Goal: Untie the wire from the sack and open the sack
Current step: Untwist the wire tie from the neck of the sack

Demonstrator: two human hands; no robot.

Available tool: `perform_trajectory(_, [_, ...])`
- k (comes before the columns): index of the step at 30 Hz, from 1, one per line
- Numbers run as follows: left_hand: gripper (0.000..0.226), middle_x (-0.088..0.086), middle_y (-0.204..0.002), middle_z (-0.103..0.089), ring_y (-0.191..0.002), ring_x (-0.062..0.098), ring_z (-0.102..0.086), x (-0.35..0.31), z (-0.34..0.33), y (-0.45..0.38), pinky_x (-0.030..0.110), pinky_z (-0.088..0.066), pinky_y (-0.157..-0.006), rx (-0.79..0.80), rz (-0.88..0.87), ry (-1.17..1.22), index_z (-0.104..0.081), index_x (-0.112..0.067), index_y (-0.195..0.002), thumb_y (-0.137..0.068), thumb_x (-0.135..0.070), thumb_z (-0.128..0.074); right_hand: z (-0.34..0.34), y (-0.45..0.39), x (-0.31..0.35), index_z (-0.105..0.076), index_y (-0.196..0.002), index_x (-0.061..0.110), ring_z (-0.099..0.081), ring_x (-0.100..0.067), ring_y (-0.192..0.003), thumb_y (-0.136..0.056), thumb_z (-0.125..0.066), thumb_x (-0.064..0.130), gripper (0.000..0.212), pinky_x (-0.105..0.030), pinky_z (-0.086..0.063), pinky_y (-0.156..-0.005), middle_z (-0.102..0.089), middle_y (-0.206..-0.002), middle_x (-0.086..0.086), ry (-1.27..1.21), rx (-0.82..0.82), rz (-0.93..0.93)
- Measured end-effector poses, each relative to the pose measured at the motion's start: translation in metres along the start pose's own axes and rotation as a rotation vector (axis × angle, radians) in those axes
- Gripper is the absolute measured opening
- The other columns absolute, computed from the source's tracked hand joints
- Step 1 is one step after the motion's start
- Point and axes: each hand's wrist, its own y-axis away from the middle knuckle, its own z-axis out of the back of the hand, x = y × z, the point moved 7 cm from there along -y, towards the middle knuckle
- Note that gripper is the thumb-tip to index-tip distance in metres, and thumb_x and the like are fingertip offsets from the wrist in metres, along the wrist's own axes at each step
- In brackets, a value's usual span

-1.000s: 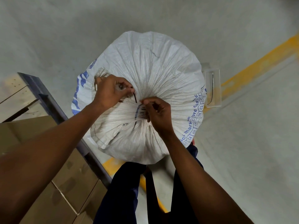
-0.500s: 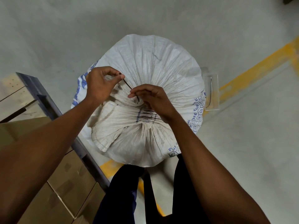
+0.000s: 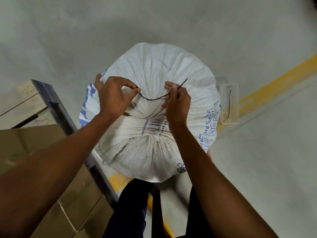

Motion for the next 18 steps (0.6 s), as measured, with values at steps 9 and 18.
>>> perform_trajectory(9, [0.017, -0.017, -0.093, -0.075, -0.109, 0.007, -0.066, -0.118, -0.045, 0.006, 0.054, -0.011, -0.127, -0.06, -0.079, 0.122, -0.08, -0.032, -0.086, -0.09, -0.049, -0.077, 0.091, -0.034, 0.039, -0.06, -0.107, 0.021, -0.064, -0.011, -0.057, -0.105, -0.054, 0.028, 0.01, -0.027, -0.05, -0.064, -0.071, -0.066, 0.003, 0.155, -0.054, 0.253])
perform_trajectory(18, [0.008, -0.004, -0.135, -0.072, -0.144, 0.022, -0.051, -0.27, -0.178, -0.005, 0.054, -0.002, -0.127, 0.052, -0.115, 0.304, -0.081, -0.026, -0.092, -0.091, -0.033, -0.078, 0.248, -0.117, 0.032, -0.068, -0.128, 0.012, -0.063, -0.027, -0.094, -0.111, -0.043, 0.011, 0.03, -0.027, -0.038, -0.079, -0.076, -0.09, 0.005, 0.508, -0.136, 0.35])
